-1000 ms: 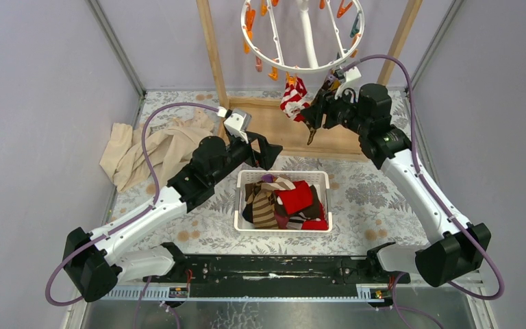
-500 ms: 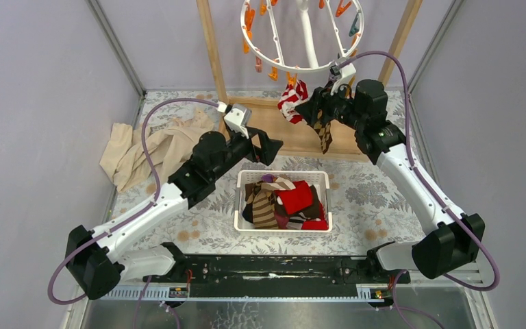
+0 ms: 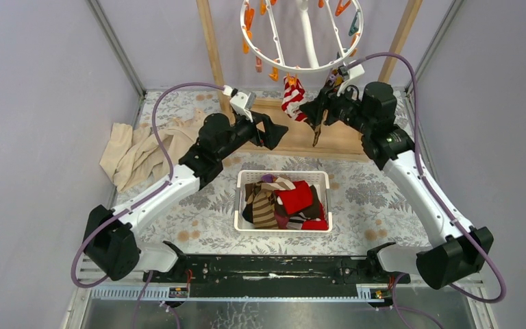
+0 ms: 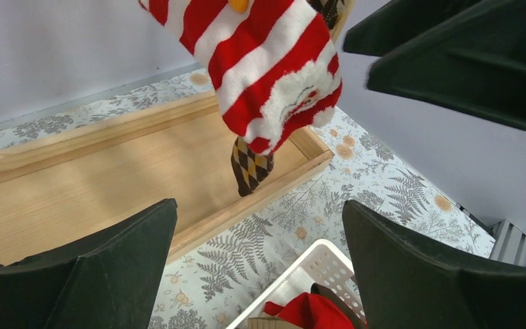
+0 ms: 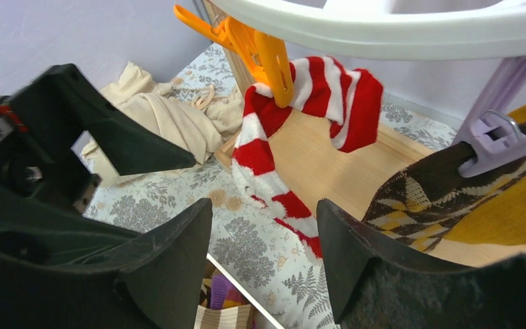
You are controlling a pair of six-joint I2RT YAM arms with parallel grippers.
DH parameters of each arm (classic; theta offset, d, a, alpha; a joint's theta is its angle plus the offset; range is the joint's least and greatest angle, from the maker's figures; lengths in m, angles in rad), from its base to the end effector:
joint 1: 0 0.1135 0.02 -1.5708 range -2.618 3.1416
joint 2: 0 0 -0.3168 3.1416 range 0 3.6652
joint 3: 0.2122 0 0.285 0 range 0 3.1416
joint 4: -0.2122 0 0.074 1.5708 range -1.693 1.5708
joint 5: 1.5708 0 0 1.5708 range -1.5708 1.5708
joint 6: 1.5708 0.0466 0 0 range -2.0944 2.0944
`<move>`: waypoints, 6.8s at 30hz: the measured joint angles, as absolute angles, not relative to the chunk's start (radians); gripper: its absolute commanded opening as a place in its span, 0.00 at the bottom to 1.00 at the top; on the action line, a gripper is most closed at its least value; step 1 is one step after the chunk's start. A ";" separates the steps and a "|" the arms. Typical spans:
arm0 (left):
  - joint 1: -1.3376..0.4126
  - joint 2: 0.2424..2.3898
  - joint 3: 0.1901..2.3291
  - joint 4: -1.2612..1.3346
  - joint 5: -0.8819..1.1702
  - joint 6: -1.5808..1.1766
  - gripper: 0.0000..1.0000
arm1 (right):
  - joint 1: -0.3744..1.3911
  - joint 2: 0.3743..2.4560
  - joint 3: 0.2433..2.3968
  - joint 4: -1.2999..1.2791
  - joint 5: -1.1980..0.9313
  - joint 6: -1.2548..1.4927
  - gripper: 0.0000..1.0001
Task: Remove the socks clipped to the hanger
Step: Remove the sock from the hanger, then place the sock in the bin.
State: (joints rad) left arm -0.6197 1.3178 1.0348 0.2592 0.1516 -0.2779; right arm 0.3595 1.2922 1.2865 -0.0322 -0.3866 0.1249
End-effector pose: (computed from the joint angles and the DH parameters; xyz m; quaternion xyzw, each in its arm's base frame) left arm 0.2768 -0.2061 0.3972 0.1735 0.6940 -0.3511 0.6041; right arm 0.3017 0.1322 0.4721 -0.2151 0.6865 0.2976 0.6276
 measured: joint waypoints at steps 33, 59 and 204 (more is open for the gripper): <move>-0.485 1.689 0.908 1.148 0.332 -0.738 0.99 | 0.360 1.243 1.350 -0.179 -0.253 0.153 0.64; -0.454 1.865 1.019 1.470 0.469 -1.016 0.99 | 0.360 1.243 1.351 -0.201 -0.253 0.132 0.63; -0.607 1.391 0.983 0.602 0.411 -0.476 0.05 | 0.554 1.384 1.377 0.168 0.186 0.143 0.49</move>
